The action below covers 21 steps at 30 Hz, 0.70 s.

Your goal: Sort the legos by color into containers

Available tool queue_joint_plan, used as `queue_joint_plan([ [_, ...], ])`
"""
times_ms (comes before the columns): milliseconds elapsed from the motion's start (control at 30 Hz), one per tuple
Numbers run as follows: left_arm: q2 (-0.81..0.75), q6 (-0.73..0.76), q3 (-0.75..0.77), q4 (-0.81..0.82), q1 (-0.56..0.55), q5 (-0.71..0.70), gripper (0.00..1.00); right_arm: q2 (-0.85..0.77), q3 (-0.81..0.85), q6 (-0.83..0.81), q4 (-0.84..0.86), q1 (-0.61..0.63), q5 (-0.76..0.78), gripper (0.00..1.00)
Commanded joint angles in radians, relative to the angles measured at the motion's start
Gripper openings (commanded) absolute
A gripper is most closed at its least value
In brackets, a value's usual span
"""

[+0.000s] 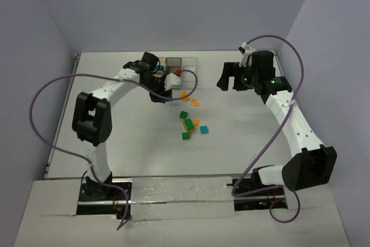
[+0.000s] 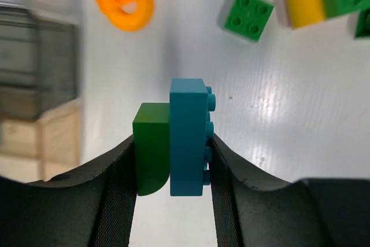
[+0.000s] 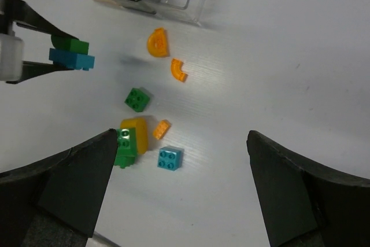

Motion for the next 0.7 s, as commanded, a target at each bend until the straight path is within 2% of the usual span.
queue_joint_plan([
  [0, -0.285, -0.227, -0.121, 0.266, -0.063, -0.031, 0.07, -0.038, -0.024, 0.108, 0.036, 0.0, -0.153, 1.0],
  [67, -0.381, -0.261, -0.209, 0.375, -0.102, -0.127, 0.07, -0.02, -0.014, 0.144, 0.034, 0.0, -0.23, 1.0],
  [167, -0.461, -0.322, -0.28, 0.449, -0.142, -0.217, 0.07, 0.017, 0.024, 0.202, 0.036, 0.012, -0.34, 1.0],
  [333, -0.51, -0.438, -0.238, 0.393, -0.191, -0.207, 0.06, 0.025, 0.081, 0.221, 0.064, 0.126, -0.387, 1.0],
  [500, -0.549, -0.457, -0.277, 0.423, -0.236, -0.225, 0.05, 0.042, 0.124, 0.214, 0.064, 0.242, -0.409, 1.0],
  [667, -0.554, -0.5, -0.262, 0.427, -0.261, -0.232, 0.05, 0.104, 0.145, 0.24, 0.06, 0.244, -0.413, 1.0],
])
